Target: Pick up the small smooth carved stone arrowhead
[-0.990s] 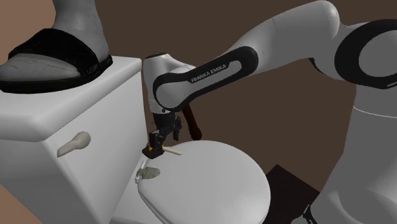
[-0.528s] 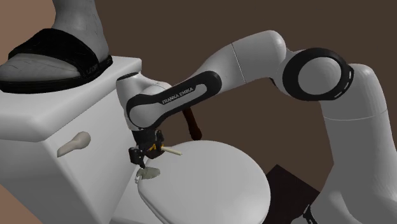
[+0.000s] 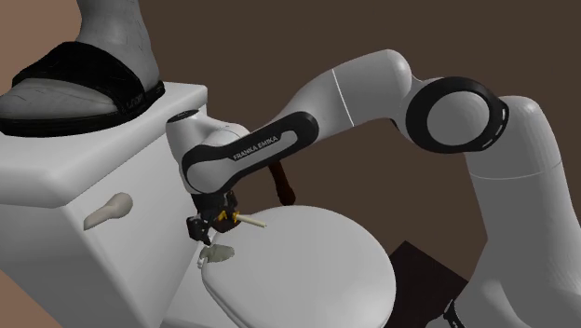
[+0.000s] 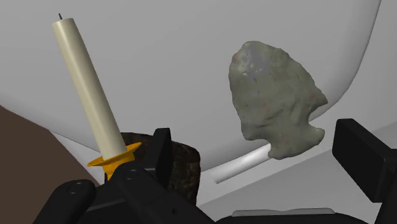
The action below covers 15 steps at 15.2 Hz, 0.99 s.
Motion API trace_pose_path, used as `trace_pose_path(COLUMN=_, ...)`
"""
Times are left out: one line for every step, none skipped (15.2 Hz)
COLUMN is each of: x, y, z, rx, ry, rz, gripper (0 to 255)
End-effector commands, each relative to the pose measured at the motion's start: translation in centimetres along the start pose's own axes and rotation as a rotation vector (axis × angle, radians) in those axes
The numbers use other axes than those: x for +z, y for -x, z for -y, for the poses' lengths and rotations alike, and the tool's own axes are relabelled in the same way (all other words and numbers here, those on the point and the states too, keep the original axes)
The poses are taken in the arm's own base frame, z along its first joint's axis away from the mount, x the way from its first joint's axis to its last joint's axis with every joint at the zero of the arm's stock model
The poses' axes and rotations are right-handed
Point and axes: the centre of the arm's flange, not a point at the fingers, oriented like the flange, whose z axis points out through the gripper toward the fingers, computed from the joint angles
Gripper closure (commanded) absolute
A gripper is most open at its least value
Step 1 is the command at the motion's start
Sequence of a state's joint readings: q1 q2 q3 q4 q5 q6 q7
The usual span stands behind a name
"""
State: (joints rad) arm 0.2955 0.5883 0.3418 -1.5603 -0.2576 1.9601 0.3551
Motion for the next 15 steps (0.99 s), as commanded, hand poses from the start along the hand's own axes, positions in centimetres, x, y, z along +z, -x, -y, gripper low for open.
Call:
trace_pose_path(x=5.2, y=-1.9, z=2.6, rx=-0.023, ry=-0.029, rz=0.046, gripper=0)
trace_pose_path(x=5.5, y=-2.0, z=2.6, rx=-0.023, ry=-0.029, rz=0.046, gripper=0)
trace_pose_path(x=5.5, y=-2.0, z=2.6, rx=-0.023, ry=-0.029, rz=0.046, gripper=0)
trace_pose_path(x=5.5, y=-2.0, z=2.6, rx=-0.023, ry=-0.029, rz=0.046, gripper=0)
trace_pose_path(x=5.8, y=-2.8, z=3.1, rx=-0.022, ry=-0.026, rz=0.047, gripper=255)
trace_pose_path(x=5.0, y=-1.4, z=2.6, rx=-0.024, ry=-0.030, rz=0.047, gripper=255)
trace_pose_path(x=4.5, y=-0.6, z=3.0, rx=-0.025, ry=-0.029, rz=0.046, gripper=255)
trace_pose_path(x=4.4, y=-0.6, z=3.4, rx=-0.024, ry=-0.030, rz=0.046, gripper=255)
trace_pose_path(x=4.5, y=-1.5, z=3.4, rx=-0.023, ry=-0.029, rz=0.047, gripper=255)
trace_pose_path(x=4.5, y=-1.4, z=3.9, rx=-0.023, ry=-0.028, rz=0.047, gripper=255)
trace_pose_path(x=5.3, y=-0.9, z=3.7, rx=-0.023, ry=-0.029, rz=0.046, gripper=255)
trace_pose_path(x=5.3, y=-0.9, z=4.1, rx=-0.023, ry=-0.029, rz=0.046, gripper=255)
trace_pose_path(x=3.8, y=-0.7, z=4.5, rx=-0.024, ry=-0.028, rz=0.047, gripper=255)
trace_pose_path(x=0.0, y=0.0, z=0.2, rx=0.027, ry=-0.011, rz=-0.003, gripper=255)
trace_pose_path(x=0.0, y=0.0, z=0.2, rx=0.027, ry=-0.011, rz=-0.003, gripper=0)
